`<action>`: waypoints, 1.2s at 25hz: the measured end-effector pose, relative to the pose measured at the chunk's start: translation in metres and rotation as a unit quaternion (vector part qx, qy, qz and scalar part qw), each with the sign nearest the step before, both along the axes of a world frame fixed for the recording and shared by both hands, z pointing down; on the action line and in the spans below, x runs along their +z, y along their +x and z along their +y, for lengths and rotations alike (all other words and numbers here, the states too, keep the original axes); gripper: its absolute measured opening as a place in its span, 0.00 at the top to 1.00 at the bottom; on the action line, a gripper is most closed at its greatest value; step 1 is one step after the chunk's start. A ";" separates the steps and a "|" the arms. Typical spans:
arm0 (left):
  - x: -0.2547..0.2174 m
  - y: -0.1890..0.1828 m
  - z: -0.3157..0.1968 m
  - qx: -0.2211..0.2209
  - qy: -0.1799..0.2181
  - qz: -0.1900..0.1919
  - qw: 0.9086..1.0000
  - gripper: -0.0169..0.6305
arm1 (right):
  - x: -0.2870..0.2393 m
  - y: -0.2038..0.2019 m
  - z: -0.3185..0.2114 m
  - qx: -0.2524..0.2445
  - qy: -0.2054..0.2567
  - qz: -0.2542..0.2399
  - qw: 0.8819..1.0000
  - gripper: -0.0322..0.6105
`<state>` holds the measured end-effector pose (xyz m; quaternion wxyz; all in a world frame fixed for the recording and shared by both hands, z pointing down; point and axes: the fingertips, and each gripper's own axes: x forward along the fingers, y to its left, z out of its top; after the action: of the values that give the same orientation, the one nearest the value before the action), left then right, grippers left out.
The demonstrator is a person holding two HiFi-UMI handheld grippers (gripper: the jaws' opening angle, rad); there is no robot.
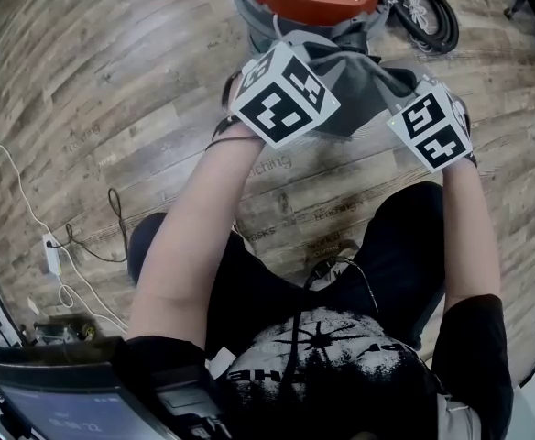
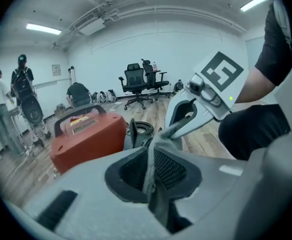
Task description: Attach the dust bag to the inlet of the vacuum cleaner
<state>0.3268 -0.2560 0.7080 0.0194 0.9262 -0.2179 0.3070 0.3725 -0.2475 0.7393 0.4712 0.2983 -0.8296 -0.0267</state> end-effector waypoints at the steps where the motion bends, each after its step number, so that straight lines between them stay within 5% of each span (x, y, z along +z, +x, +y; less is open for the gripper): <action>1: 0.004 -0.006 -0.001 -0.009 -0.015 0.002 1.000 0.91 | -0.008 -0.002 -0.003 0.000 0.008 -0.010 1.000 0.92; 8: 0.044 -0.027 0.010 -0.018 -0.073 -0.046 0.996 0.91 | -0.031 -0.033 -0.010 -0.060 0.087 0.052 0.993 0.92; 20: -0.006 0.002 0.008 -0.004 0.025 0.000 1.000 0.91 | 0.004 0.000 0.002 0.012 0.036 -0.017 0.999 0.92; 25: 0.016 -0.015 0.006 -0.024 -0.023 0.002 0.999 0.91 | -0.013 -0.009 -0.009 0.004 0.060 -0.014 0.998 0.92; 30: 0.047 -0.026 0.011 -0.037 -0.066 -0.039 0.996 0.91 | -0.029 -0.032 -0.013 -0.040 0.101 0.030 0.994 0.92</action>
<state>0.3009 -0.2450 0.7552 0.0829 0.9016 -0.2319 0.3556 0.3405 -0.2601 0.7104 0.4618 0.3103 -0.8194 -0.1378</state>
